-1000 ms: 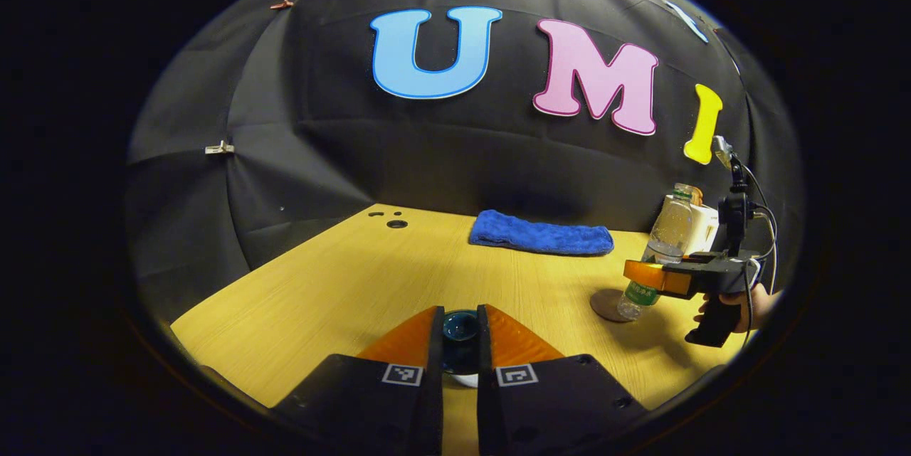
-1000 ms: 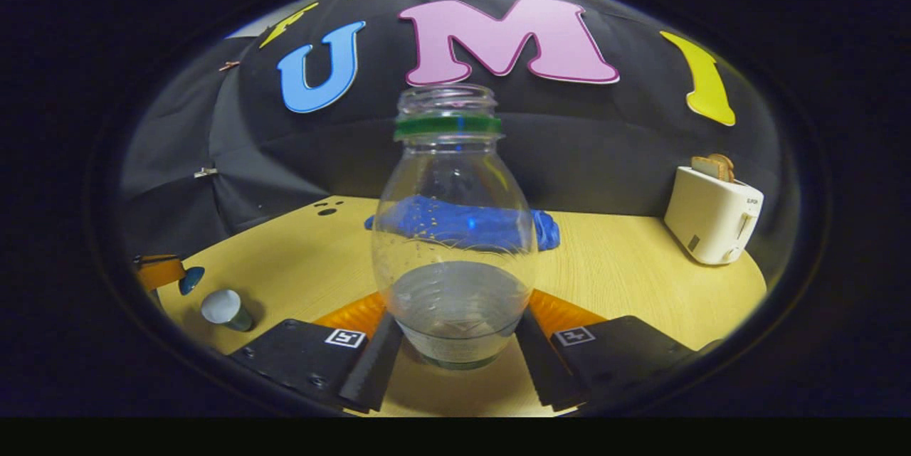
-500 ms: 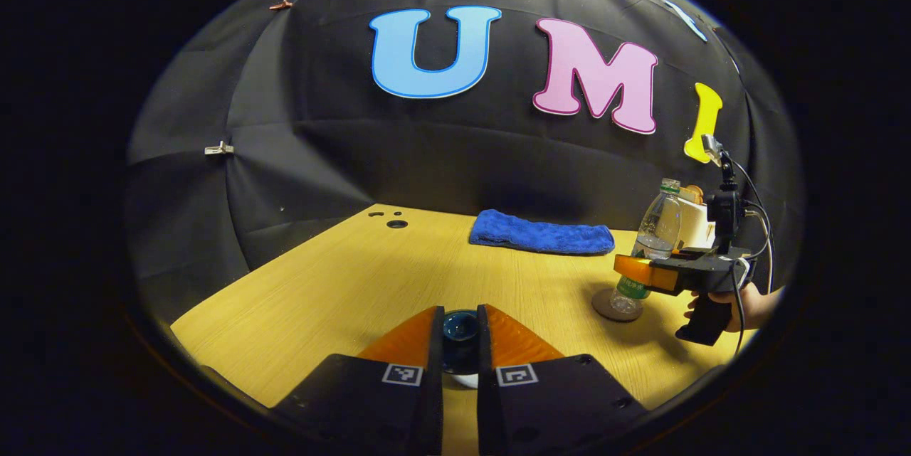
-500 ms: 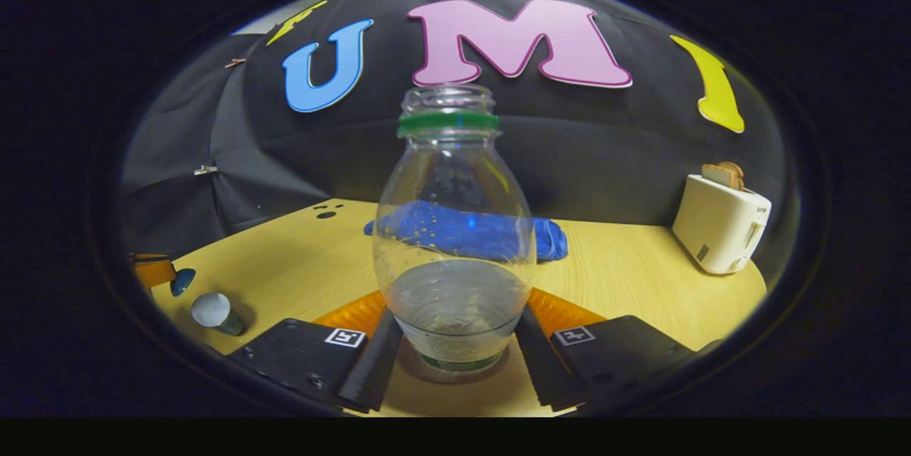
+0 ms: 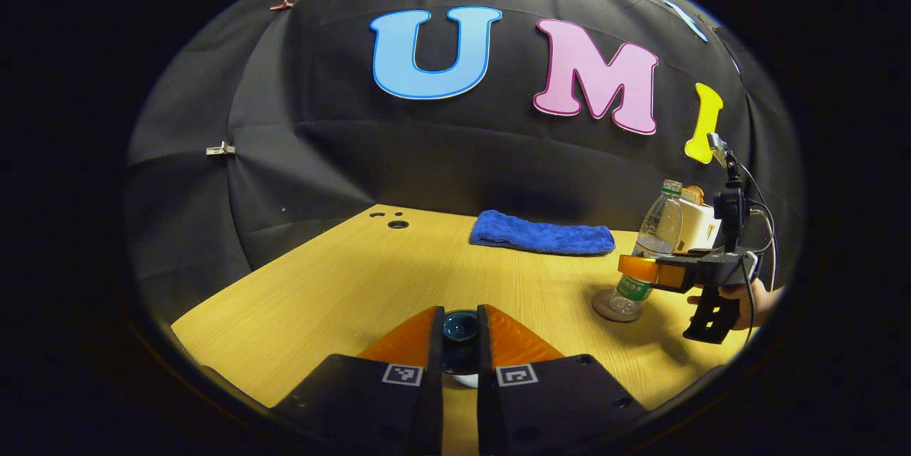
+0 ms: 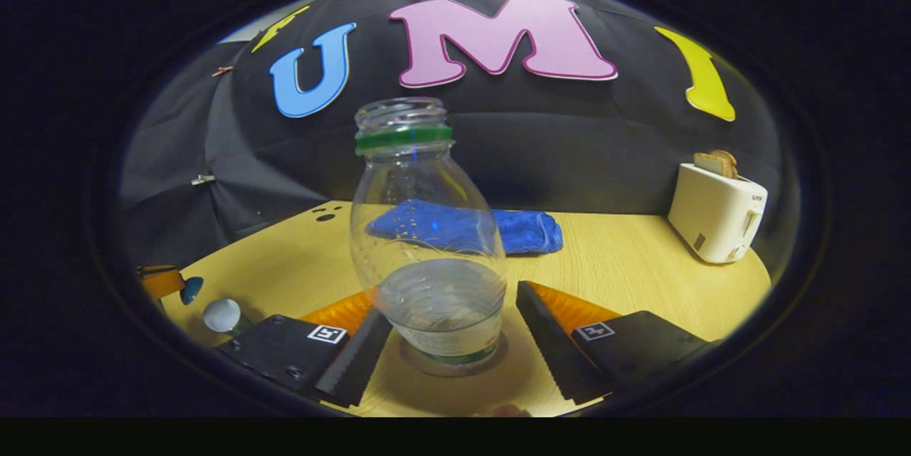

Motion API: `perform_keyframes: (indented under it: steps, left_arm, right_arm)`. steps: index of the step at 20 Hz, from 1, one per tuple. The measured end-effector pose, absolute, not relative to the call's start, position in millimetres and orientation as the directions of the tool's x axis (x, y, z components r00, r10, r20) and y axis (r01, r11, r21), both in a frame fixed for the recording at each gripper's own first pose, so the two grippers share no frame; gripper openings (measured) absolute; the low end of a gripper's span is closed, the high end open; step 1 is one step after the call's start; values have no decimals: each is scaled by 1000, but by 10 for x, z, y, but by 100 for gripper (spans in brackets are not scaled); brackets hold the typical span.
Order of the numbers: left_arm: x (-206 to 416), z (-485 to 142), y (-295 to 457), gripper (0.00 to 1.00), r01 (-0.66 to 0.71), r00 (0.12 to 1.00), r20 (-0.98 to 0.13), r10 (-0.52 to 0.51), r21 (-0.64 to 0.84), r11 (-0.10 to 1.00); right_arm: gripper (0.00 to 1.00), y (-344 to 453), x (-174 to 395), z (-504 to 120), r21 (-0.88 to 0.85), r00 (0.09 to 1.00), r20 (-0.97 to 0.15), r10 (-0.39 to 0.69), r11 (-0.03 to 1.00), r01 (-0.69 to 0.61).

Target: Open the teacup lid with one hand, grasp the water bottle and pour water into the teacup with the other hand; after pouring, place the water bottle on the coaster and then close the teacup lid.

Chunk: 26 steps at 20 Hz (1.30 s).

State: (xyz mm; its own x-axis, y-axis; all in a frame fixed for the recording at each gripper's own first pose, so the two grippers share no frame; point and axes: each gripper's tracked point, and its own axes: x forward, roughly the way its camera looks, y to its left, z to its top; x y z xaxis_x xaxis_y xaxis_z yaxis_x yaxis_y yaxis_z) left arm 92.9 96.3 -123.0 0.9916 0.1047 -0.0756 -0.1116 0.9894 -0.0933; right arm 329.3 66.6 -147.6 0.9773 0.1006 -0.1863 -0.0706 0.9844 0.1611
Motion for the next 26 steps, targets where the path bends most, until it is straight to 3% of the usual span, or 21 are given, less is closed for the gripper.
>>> perform_keyframes:
  steps: [8, 15, 19, 20, 22, 26]
  left_arm:
    - [1104, -1424, 806, 23, -91, 991, -101, 83, -74, 993]
    - [1119, -1616, 692, 22, -56, 990, -133, 51, -33, 998]
    - [1139, -1628, 651, 31, -54, 988, -142, 54, 8, 999]
    - [1115, -1583, 640, 29, -52, 989, -137, 53, 13, 999]
    - [1065, -1438, 651, 65, -53, 991, -119, 56, 25, 998]
    - [775, -874, 618, 91, -65, 996, -60, 69, 78, 995]
  right_arm:
    - [99, 551, 2621, -1794, 198, 957, -280, 79, 980, -23]
    - [99, 320, 2126, -1661, 136, 959, -281, 19, 991, 20]
    - [99, 294, 1985, -1611, 126, 957, -289, 15, 992, 22]
    - [99, 296, 1948, -1587, 127, 957, -290, 16, 992, 22]
    - [99, 268, 1856, -1490, 123, 957, -289, 8, 992, 28]
    - [99, 204, 1620, -1043, 138, 970, -243, 5, 990, 30]
